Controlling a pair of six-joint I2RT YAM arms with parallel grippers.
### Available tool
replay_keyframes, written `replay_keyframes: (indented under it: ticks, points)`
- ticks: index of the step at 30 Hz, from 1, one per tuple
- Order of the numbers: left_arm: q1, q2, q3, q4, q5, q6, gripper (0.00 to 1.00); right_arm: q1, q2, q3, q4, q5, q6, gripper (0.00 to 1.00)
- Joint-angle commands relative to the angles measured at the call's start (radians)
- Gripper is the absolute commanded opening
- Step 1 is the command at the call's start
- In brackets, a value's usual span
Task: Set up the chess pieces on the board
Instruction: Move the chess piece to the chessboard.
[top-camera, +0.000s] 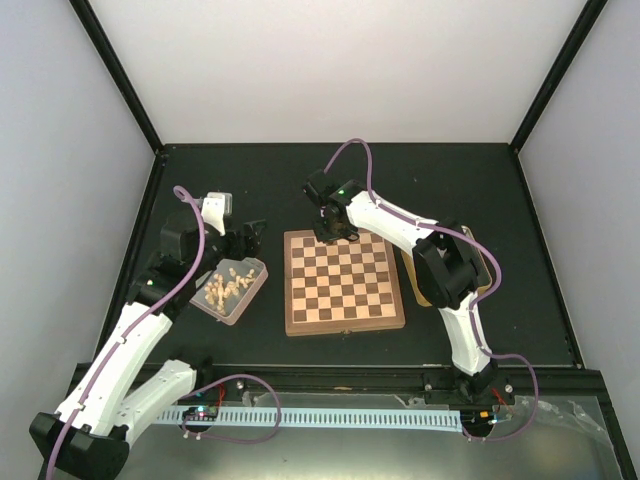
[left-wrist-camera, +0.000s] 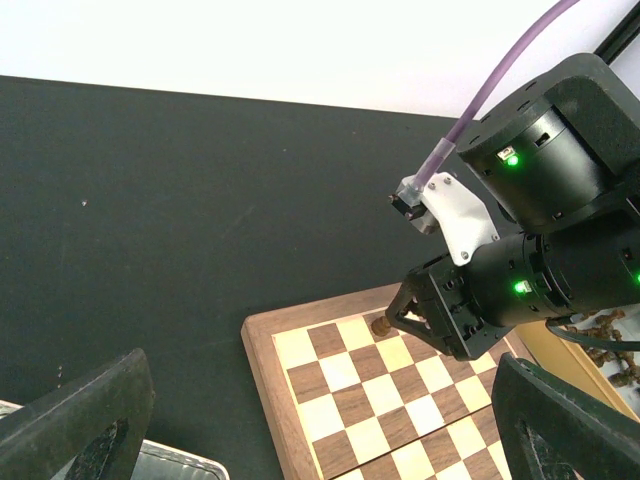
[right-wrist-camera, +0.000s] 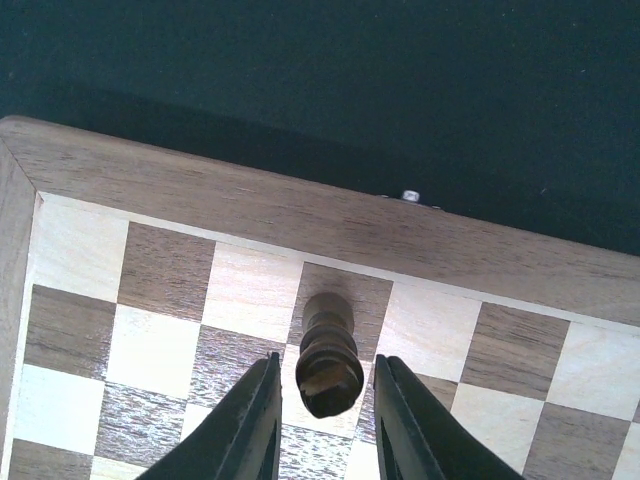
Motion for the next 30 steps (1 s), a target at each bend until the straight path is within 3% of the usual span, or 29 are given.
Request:
replay_keyframes:
  ticks: [1,8,30]
  points:
    - [0.007,0.006,0.001,-0.002,-0.002,0.001,0.94,0.003,-0.012,0.020,-0.003,0.023,-0.001,0.27]
    - [0.007,0.006,0.001,-0.002,0.000,-0.001,0.94,0.003,-0.019,0.009,-0.016,0.071,0.001,0.15]
    - [0.007,0.006,-0.002,0.001,0.009,-0.005,0.94,-0.034,-0.091,-0.124,0.028,0.088,0.033,0.16]
